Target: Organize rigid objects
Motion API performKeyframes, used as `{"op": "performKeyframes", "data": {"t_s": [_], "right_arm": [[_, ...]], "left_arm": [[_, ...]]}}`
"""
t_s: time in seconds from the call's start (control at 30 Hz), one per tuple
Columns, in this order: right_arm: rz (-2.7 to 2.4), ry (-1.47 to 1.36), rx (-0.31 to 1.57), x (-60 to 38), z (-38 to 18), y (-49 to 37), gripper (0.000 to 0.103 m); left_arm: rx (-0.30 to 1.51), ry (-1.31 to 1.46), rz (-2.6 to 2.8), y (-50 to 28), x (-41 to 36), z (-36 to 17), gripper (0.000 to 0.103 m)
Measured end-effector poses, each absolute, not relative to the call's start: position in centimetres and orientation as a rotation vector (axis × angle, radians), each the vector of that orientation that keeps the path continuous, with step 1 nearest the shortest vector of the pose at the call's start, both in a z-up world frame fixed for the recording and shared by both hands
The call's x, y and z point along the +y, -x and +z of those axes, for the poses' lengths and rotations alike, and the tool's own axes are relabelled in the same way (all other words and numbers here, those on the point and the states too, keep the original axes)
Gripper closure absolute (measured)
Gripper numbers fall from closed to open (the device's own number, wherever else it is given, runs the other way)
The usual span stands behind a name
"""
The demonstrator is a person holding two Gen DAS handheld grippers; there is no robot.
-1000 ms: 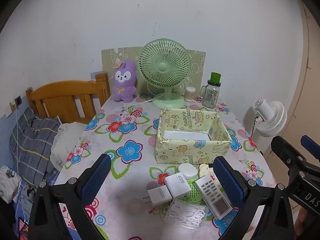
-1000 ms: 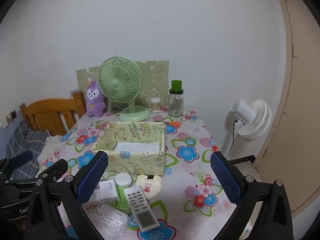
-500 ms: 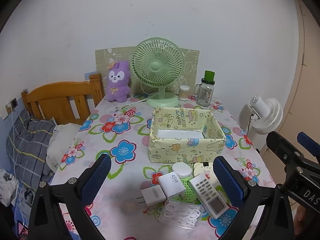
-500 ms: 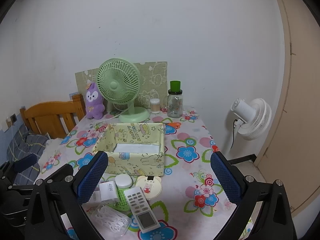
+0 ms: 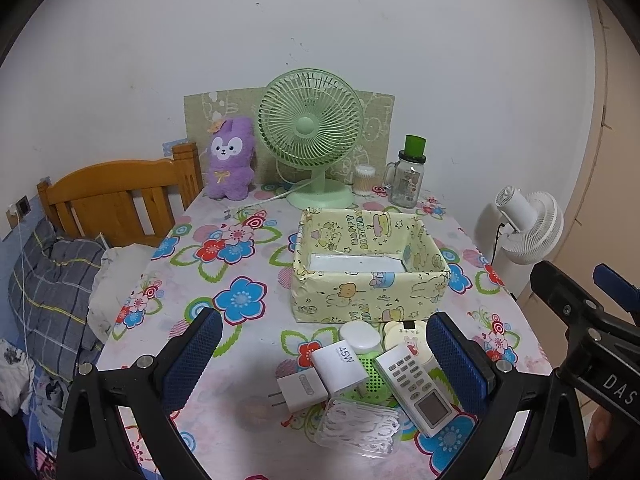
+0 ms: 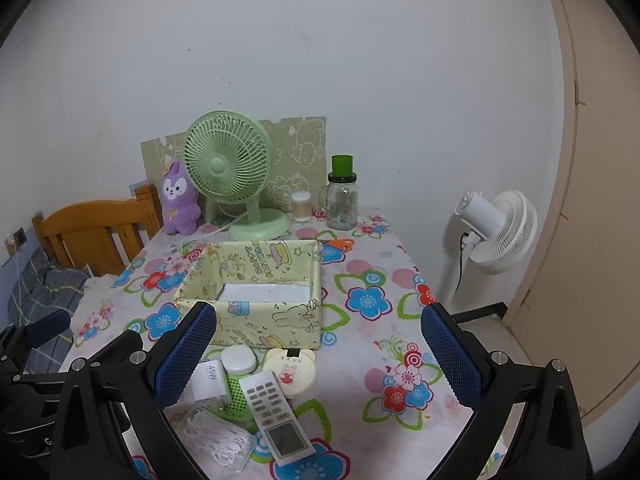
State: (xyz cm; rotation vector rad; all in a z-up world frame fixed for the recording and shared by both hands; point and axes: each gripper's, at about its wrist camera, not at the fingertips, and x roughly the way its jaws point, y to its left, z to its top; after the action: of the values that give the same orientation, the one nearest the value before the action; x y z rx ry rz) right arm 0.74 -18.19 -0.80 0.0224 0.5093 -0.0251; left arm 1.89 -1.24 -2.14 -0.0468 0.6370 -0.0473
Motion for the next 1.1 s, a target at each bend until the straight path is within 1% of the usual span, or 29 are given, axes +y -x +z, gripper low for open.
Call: {"op": "performKeyframes", "data": {"t_s": [1.1], "right_arm": [[-0.019,-0.025,0.475,-18.31,-0.84,-0.48,0.0]], "left_arm": [[0.626,0.021,-0.064,-2.21,-1.85,-2.12,0.0]]}}
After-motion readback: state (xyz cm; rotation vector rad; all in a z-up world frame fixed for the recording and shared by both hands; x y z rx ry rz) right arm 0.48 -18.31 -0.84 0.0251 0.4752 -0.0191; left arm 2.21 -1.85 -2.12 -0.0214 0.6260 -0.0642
